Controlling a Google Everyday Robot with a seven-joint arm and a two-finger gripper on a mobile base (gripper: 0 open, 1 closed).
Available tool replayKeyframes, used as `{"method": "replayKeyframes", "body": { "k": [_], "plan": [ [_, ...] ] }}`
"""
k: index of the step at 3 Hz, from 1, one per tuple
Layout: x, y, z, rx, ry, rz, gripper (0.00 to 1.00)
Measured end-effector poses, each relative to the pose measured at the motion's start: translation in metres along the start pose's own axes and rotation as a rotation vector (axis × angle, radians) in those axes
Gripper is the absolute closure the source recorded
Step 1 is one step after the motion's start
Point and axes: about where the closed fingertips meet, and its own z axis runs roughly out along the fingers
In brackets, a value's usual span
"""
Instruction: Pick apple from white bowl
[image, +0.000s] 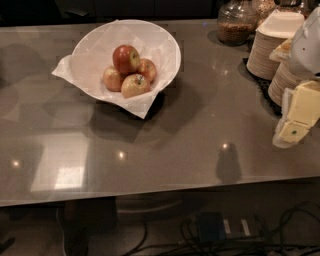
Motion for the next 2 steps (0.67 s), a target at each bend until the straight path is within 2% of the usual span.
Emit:
{"method": "replayKeyframes", "body": {
  "k": [1,2],
  "plan": [
    [0.000,0.000,0.000,0.000,0.000,0.000,0.00],
    [-0.015,-0.006,0.001,0.027,-0.054,-0.010,0.00]
  ]
}}
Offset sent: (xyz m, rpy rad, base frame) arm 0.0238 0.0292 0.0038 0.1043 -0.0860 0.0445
